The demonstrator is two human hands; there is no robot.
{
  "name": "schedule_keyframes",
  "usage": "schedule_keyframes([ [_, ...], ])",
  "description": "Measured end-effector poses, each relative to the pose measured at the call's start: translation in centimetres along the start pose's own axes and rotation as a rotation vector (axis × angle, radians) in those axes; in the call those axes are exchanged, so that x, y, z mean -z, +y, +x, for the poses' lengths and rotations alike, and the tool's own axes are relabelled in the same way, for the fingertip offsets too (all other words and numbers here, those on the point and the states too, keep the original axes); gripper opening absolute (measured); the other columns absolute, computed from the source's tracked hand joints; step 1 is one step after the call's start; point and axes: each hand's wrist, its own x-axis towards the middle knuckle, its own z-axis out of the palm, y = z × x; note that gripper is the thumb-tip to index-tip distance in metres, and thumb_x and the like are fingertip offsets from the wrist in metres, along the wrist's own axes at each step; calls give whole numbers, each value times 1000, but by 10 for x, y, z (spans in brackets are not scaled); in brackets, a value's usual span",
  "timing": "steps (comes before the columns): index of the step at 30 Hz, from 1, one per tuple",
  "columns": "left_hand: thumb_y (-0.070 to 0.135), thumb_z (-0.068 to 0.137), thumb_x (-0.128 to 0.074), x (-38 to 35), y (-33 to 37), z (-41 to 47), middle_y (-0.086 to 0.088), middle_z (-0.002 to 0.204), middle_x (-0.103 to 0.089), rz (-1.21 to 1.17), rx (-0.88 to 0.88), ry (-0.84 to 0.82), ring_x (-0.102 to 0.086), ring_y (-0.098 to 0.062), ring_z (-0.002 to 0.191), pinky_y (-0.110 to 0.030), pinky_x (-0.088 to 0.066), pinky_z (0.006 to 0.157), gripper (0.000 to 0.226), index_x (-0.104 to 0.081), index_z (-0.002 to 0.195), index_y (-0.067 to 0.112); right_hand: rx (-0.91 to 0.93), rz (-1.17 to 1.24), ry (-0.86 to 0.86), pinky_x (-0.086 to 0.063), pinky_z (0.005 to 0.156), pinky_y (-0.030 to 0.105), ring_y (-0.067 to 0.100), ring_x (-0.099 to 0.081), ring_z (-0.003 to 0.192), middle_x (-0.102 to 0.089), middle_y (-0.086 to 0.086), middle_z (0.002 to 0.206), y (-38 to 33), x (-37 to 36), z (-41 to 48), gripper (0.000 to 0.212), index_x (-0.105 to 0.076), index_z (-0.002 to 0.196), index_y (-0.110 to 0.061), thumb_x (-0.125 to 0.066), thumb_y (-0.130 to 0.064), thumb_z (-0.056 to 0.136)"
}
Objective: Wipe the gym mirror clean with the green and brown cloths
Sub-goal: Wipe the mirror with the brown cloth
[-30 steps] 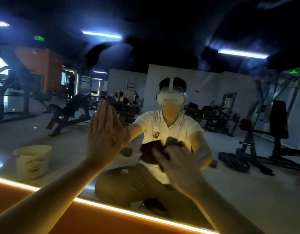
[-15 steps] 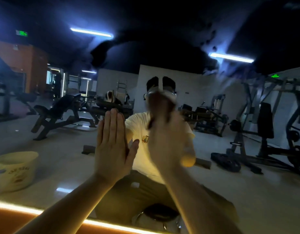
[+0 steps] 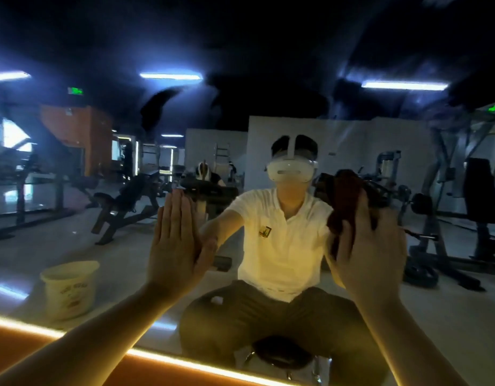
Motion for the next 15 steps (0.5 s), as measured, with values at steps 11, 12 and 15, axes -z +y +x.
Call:
schedule_keyframes([
  [11,66,102,-30,30,13,1,-24,170,-9,46,45,-111,-8,-34,159,-52,-20,127,94,-13,161,-5,-137,144,-69,-45,90,50,44,-51,114,-51,30,131,-32,-3,-28,59,-31,157,-4,-33,-31,104],
  [12,70,101,-29,31,12,1,-22,171,-8,35,51,-117,-7,-33,160,-50,-18,128,97,-12,162,-4,-140,155,-56,-45,90,50,44,-52,114,-51,30,131,-34,-5,-29,58,-32,156,-4,-36,-30,104],
  [15,80,97,-23,35,8,1,-17,172,-6,-24,41,-124,-3,-28,160,-42,-11,128,105,-11,163,-1,-138,173,7,-44,89,50,44,-51,111,-51,30,130,-44,-14,-31,57,-35,155,-3,-39,-28,104],
])
